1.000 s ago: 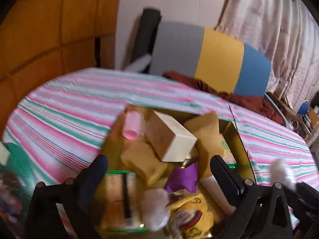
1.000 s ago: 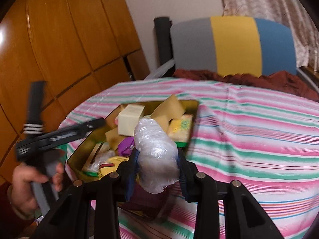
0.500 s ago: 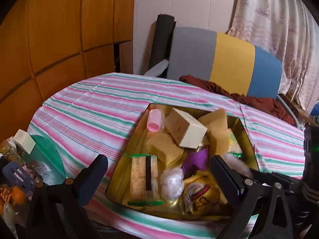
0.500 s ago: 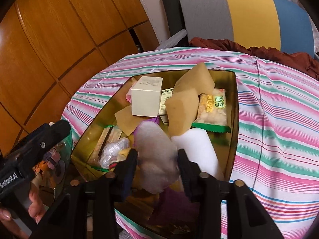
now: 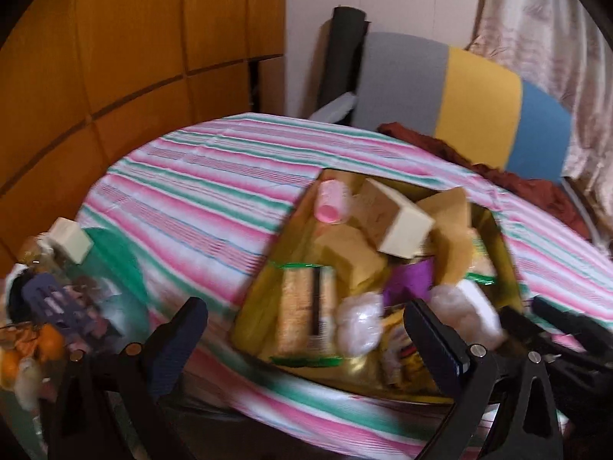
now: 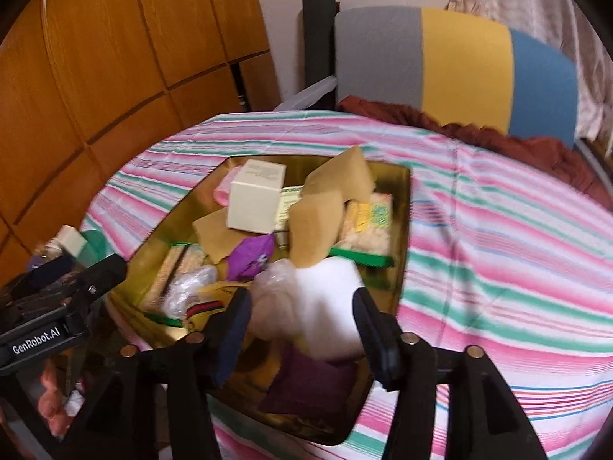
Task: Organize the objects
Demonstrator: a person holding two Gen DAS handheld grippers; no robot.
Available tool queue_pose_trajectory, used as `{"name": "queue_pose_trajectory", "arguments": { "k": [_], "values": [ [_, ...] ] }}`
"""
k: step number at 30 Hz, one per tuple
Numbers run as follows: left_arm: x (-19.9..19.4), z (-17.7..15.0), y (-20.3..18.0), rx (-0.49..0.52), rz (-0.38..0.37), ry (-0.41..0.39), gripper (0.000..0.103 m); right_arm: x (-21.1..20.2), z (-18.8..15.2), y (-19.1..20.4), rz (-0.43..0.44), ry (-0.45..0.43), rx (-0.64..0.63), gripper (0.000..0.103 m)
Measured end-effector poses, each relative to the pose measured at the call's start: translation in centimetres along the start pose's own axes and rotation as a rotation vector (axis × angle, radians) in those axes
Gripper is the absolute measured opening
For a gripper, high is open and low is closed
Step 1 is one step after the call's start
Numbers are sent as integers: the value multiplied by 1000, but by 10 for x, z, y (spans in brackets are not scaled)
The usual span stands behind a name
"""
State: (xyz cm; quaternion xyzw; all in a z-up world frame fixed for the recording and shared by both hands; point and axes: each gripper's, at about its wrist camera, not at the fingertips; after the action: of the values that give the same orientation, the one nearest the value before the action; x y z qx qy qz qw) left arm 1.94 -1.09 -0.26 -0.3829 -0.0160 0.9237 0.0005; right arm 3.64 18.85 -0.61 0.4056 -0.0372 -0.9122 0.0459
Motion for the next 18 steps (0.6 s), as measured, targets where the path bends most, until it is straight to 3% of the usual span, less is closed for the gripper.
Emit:
{"name": "queue_pose_trajectory", "arguments": {
  "k": [3,10,18],
  "values": [
    [-4,-4,0,12,19,-16,103,-8,2,4,-69,-28,-20,68],
    [-2,-5,0,24,39,-1,103,-19,8,12,-148,-41,-25,68],
    [2,-6,-1,24,35,52,103,-18,7,13,-165,-24,22,68]
  ]
}}
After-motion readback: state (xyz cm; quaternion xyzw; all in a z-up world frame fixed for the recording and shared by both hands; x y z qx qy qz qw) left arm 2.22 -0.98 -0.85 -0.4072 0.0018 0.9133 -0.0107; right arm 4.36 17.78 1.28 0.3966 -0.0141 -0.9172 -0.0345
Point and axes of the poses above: each gripper's, at about its wrist camera, not at the fingertips, and x roughly the way its jaws point, y to its left, z to its top, and after that the axes turned 2 degrees about -x, right-handed
